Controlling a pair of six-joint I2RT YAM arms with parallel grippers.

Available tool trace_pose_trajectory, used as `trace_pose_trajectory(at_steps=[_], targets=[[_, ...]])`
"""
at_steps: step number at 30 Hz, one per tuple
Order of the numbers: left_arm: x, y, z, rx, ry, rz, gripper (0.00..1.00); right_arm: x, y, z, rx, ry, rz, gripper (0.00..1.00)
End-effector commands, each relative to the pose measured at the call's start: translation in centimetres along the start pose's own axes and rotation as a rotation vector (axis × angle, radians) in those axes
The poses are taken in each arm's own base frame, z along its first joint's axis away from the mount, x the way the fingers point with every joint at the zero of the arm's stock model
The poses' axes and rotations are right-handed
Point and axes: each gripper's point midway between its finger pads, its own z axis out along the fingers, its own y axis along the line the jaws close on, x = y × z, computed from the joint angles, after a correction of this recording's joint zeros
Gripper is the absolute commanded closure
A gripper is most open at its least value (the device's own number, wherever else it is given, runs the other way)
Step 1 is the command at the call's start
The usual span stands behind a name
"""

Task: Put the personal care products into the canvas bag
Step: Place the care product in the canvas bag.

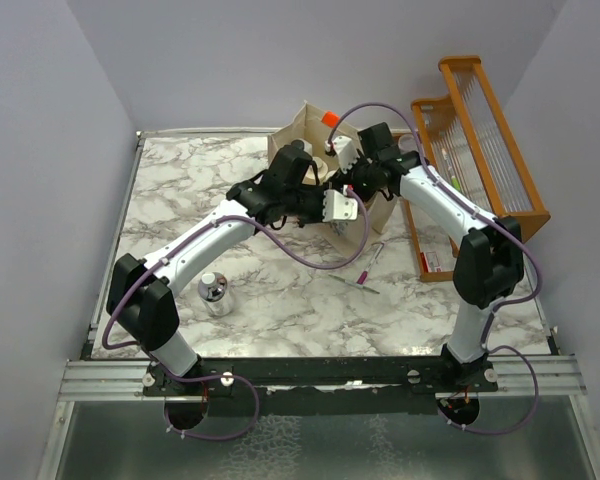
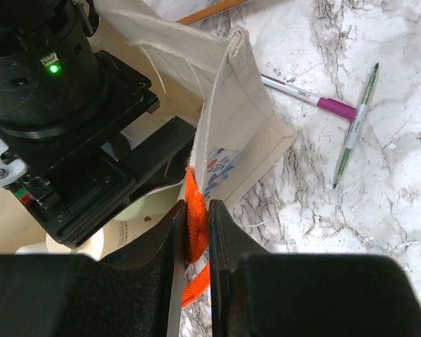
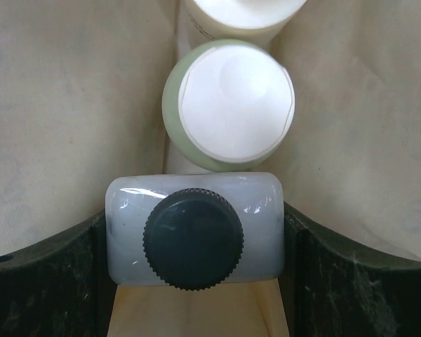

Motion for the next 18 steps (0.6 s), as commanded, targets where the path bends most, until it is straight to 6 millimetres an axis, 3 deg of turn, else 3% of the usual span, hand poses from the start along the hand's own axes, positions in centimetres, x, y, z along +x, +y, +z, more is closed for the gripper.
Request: trace_pose_trajectory(at_steps=[1, 9, 18], targets=[[-3.4, 1.1, -0.6, -0.042, -0.083, 0.014, 1.00, -2.7, -0.1, -0.9, 0.024, -0.039, -0.050, 0.87], [-2.9, 0.1, -0.7, -0.021, -0.079, 0.024, 1.00, -1.8, -0.7, -0.3, 0.049, -0.009, -0.048, 0.83], [-2.3, -0.4, -0.8, -0.025, -0.065, 0.028, 1.00, -2.1, -0.5, -1.4, 0.054, -0.023, -0.069, 0.64]])
